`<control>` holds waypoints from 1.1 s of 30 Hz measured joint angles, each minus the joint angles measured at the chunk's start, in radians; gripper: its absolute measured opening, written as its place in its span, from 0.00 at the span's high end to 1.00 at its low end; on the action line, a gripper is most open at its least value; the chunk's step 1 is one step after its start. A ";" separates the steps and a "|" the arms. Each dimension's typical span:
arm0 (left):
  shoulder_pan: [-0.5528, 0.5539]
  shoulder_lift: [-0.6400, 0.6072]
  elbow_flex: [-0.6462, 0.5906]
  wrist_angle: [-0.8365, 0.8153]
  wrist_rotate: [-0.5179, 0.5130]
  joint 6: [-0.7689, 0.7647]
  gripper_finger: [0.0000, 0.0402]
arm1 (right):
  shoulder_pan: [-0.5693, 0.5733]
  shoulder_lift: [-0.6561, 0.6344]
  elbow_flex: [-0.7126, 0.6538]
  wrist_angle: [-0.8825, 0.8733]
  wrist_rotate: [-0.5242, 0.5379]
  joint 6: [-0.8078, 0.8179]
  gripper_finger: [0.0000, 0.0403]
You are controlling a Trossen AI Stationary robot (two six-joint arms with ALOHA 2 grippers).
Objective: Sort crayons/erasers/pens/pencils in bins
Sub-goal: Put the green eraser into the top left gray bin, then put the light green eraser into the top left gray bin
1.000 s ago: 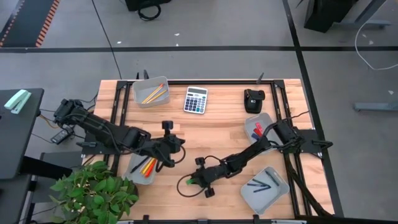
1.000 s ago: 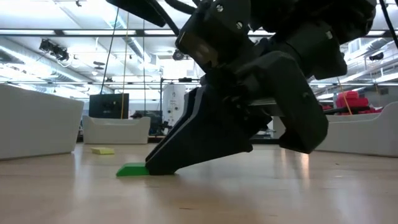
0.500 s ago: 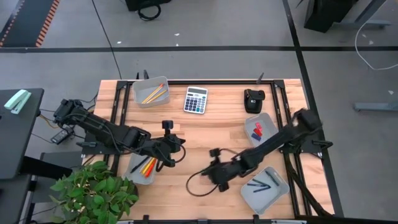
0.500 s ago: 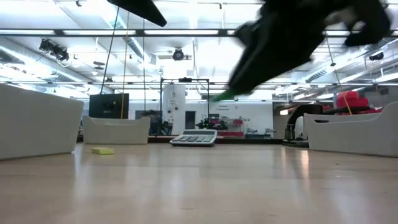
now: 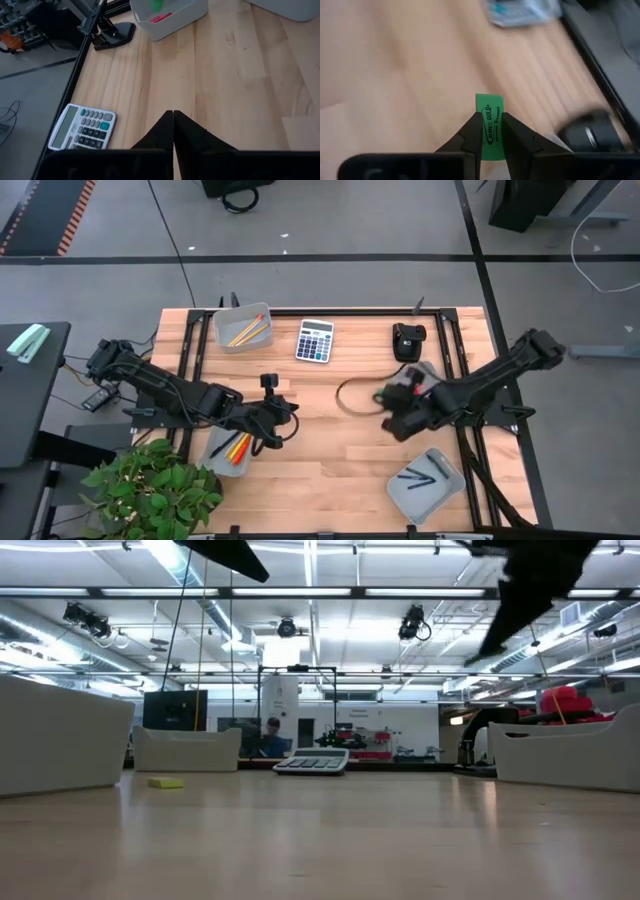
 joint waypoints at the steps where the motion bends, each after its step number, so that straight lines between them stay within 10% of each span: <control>1: 0.000 0.000 0.000 0.000 0.000 -0.001 0.97 | -0.006 -0.022 -0.031 -0.019 0.018 0.057 0.84; 12: 0.000 0.000 0.000 -0.008 0.000 -0.010 0.94 | -0.093 -0.169 -0.310 -0.065 -0.033 0.317 0.83; 33: 0.090 0.033 0.000 -0.006 0.080 -0.110 0.95 | -0.093 -0.177 -0.317 -0.157 -0.111 0.295 0.57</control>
